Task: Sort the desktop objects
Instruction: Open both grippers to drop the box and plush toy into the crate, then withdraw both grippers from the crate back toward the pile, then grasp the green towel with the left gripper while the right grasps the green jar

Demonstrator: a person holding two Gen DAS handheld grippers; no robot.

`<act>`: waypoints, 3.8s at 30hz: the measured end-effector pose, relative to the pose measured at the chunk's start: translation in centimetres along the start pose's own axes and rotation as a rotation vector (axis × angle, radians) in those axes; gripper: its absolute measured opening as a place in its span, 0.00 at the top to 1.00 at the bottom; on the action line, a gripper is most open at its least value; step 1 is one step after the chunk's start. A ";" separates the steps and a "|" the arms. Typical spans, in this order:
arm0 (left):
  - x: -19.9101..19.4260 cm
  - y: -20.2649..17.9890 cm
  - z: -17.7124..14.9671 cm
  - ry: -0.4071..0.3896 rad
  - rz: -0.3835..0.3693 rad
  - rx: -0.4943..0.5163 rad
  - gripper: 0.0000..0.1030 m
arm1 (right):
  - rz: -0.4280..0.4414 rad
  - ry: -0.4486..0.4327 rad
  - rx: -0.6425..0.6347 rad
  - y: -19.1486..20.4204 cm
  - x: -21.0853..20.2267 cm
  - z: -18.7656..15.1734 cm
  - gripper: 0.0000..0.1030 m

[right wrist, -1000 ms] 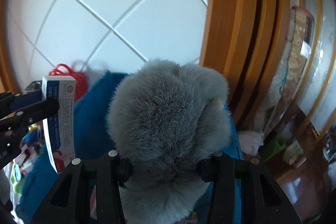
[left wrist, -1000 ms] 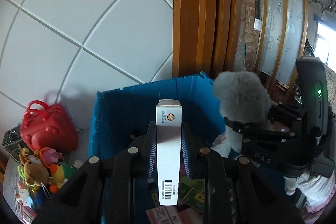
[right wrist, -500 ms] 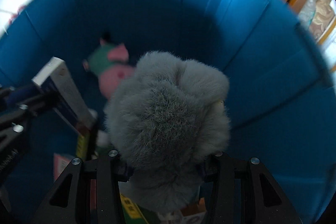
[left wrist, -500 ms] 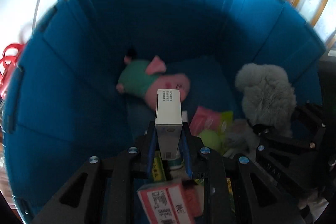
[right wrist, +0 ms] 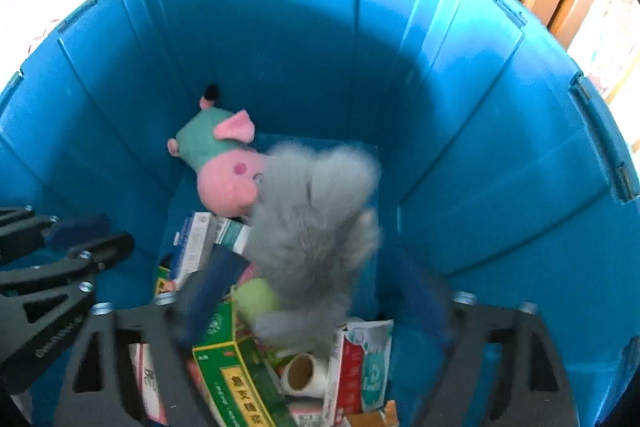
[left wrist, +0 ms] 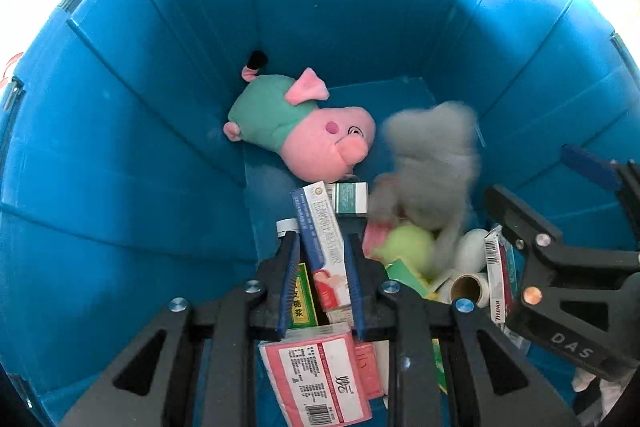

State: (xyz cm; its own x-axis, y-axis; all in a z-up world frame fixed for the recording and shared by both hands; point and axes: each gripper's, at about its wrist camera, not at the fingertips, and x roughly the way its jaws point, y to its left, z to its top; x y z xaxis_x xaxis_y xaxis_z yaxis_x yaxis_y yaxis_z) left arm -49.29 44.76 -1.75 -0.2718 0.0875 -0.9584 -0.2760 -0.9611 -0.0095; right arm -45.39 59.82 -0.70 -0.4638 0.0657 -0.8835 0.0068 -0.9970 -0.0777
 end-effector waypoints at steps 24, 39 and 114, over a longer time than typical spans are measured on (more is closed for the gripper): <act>-2.5 -0.2 -1.3 -0.064 0.011 0.021 0.78 | 0.007 0.128 0.086 -2.1 1.7 -0.4 0.03; -18.6 4.5 -13.4 -0.458 -0.019 -0.040 0.78 | 0.023 -0.106 0.029 0.5 -8.0 -1.5 0.00; 3.8 46.4 -52.5 -0.200 0.273 -0.716 0.51 | 0.436 -0.007 -0.404 49.3 5.6 -25.2 0.29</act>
State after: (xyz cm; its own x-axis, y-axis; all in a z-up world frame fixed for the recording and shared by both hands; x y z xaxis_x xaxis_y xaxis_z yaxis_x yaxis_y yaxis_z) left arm -14.73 -13.21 -20.86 -0.4242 -0.1954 -0.8842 0.4657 -0.8845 -0.0280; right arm -25.28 12.14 -21.11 -0.3481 -0.3476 -0.8706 0.5340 -0.8369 0.1206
